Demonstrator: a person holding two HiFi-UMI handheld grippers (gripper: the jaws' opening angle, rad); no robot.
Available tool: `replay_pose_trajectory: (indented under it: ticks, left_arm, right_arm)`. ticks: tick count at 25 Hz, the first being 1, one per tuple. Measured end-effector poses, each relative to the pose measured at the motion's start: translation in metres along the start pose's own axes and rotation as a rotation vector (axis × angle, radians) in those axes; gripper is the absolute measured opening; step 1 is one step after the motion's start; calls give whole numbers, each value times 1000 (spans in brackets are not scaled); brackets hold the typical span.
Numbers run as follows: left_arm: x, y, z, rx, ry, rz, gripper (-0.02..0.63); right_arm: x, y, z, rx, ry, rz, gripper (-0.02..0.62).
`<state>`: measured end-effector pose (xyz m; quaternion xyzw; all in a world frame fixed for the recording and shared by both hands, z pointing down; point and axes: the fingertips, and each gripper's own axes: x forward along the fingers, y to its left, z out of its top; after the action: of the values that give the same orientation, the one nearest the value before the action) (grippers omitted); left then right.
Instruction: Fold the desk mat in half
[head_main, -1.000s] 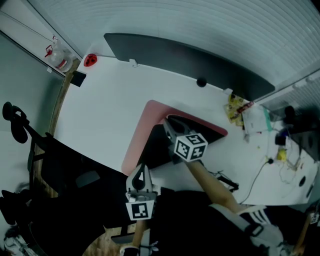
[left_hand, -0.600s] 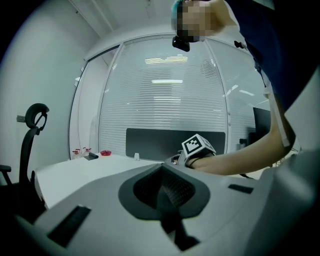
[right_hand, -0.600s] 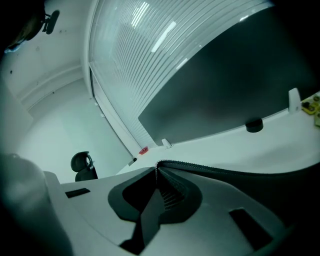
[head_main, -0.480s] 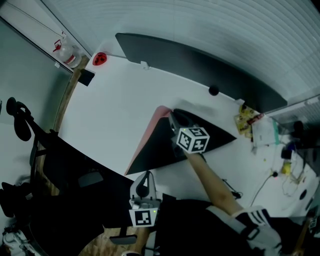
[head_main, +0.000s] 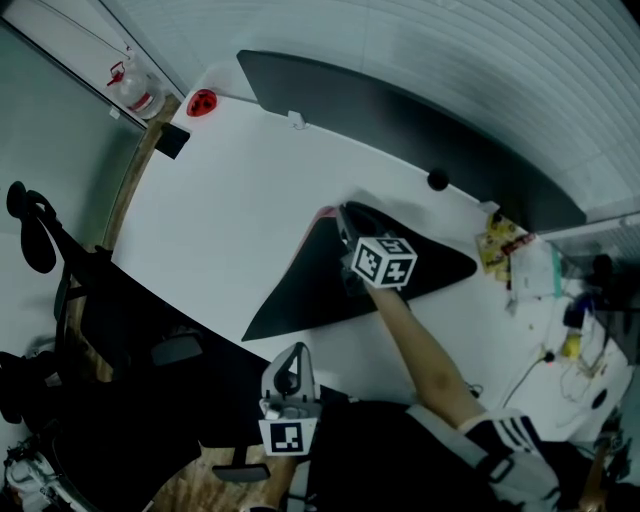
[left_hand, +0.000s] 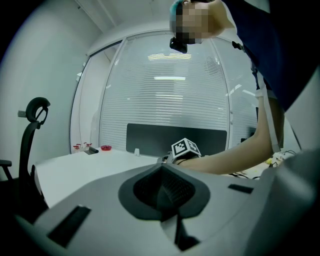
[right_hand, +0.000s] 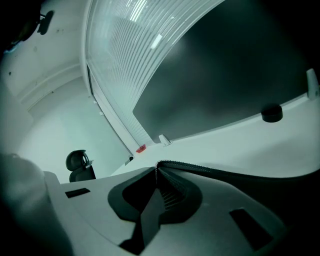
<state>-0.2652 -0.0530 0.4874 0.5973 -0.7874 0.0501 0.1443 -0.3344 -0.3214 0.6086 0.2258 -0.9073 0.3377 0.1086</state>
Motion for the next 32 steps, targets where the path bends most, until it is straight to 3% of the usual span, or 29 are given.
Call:
replay_pose_trajectory:
  ticks: [8,11,14,25,32]
  left_arm:
    - [-1,0,-5,-12,15,4,2]
    - [-1,-1,-5,-17,16,4,2]
    - [-2,-1,-4,-7,12,6,2]
    - [-16,3,-3,-19,-2,44,2]
    - [-26,6,3,-17,2,71,2]
  right_arm:
    - [5,8,-1,-17,15,42,24]
    - [5,15,0,-11,10,87,120]
    - [6,22,-3,-65,15,100,149]
    - [6,16,-5,-86,14,74,146]
    - [5,6,-5,-97,16,9,19]
